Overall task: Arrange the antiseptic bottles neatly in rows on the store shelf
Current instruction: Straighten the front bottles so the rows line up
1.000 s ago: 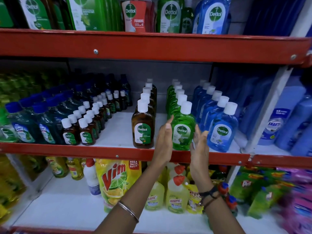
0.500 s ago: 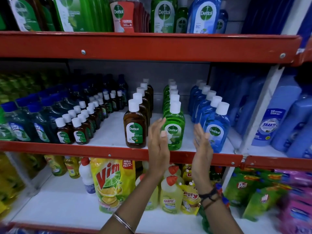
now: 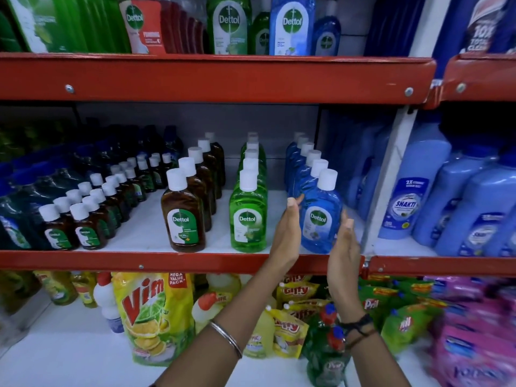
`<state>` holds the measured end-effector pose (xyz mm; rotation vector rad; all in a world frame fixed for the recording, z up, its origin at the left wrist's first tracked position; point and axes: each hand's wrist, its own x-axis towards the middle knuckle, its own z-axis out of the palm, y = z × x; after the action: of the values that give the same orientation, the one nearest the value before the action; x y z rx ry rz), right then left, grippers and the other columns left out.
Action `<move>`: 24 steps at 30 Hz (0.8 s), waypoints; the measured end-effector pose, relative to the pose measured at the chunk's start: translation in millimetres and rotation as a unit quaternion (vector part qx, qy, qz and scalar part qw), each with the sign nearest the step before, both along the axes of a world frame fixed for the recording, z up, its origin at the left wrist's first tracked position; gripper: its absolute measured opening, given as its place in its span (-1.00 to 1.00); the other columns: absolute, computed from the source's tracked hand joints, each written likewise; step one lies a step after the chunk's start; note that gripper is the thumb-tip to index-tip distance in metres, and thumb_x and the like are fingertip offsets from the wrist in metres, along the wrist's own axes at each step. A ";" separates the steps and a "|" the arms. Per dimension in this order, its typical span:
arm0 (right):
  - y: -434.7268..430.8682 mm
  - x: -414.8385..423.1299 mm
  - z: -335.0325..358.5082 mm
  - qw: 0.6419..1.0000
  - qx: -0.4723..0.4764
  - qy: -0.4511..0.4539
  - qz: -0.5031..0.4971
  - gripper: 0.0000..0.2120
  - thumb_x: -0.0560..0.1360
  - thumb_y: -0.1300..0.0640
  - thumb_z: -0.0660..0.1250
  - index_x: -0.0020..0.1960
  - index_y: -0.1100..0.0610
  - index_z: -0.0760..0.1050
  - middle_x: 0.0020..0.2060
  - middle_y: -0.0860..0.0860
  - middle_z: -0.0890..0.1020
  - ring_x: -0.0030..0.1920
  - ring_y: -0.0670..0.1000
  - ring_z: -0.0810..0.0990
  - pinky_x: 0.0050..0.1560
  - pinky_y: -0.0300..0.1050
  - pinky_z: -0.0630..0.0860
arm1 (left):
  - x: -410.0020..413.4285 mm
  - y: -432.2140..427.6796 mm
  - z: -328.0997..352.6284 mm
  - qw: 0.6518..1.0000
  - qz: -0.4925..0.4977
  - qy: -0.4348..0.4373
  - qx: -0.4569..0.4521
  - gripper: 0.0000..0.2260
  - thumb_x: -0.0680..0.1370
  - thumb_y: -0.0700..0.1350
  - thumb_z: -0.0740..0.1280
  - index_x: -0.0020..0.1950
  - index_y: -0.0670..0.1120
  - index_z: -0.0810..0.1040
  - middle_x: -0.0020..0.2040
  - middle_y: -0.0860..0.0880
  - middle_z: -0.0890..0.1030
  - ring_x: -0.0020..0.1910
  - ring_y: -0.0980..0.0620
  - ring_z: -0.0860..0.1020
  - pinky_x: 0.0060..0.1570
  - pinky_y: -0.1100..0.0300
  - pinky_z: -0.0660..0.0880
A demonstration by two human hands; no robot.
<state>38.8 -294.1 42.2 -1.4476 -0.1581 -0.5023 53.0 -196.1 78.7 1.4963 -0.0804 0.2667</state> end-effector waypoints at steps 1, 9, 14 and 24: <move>0.2 0.5 5.0 1.000 0.014 0.007 0.026 -0.51 0.61 -0.19 -0.03 0.45 -0.02 0.29 0.30 -0.18 0.41 0.05 -0.59 0.37 -0.06 -0.68 0.29 | -0.9 0.8 -1.6 1.000 0.005 -0.002 0.007 -0.29 0.46 0.34 -0.12 0.49 0.04 0.34 0.47 -0.07 0.41 0.42 0.00 0.40 0.43 -0.12 0.36; -12.0 15.1 6.3 0.995 0.033 0.047 0.078 -0.34 0.45 -0.36 -0.05 0.42 -0.06 0.32 0.34 -0.13 0.44 0.23 -0.29 0.42 -0.06 -0.55 0.44 | -10.2 9.1 -18.0 0.998 0.026 -0.033 0.036 -0.57 0.51 0.33 -0.12 0.27 0.33 0.37 0.36 0.05 0.46 0.36 0.07 0.44 0.18 0.26 0.45; -13.6 19.3 7.1 0.994 0.047 0.056 0.076 -0.34 0.43 -0.38 -0.05 0.38 -0.09 0.37 0.32 -0.10 0.47 0.29 -0.11 0.46 0.11 -0.36 0.42 | -12.1 7.9 -19.6 0.998 0.031 -0.041 0.034 -0.51 0.50 0.38 -0.11 0.31 0.30 0.36 0.44 -0.03 0.44 0.39 0.03 0.43 0.35 -0.01 0.44; -14.0 21.0 15.5 0.994 0.069 0.056 0.064 -0.30 0.42 -0.37 -0.04 0.36 0.01 0.41 0.30 0.00 0.51 0.25 -0.06 0.50 0.00 -0.35 0.46 | -17.2 2.7 -20.9 0.998 0.042 -0.032 0.025 -0.51 0.48 0.42 -0.09 0.30 0.35 0.38 0.46 0.00 0.43 0.43 0.03 0.40 0.43 -0.15 0.36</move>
<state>59.8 -308.1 57.7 -1.3180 -0.1240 -0.3209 35.8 -193.4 57.8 1.5423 -0.0759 0.3831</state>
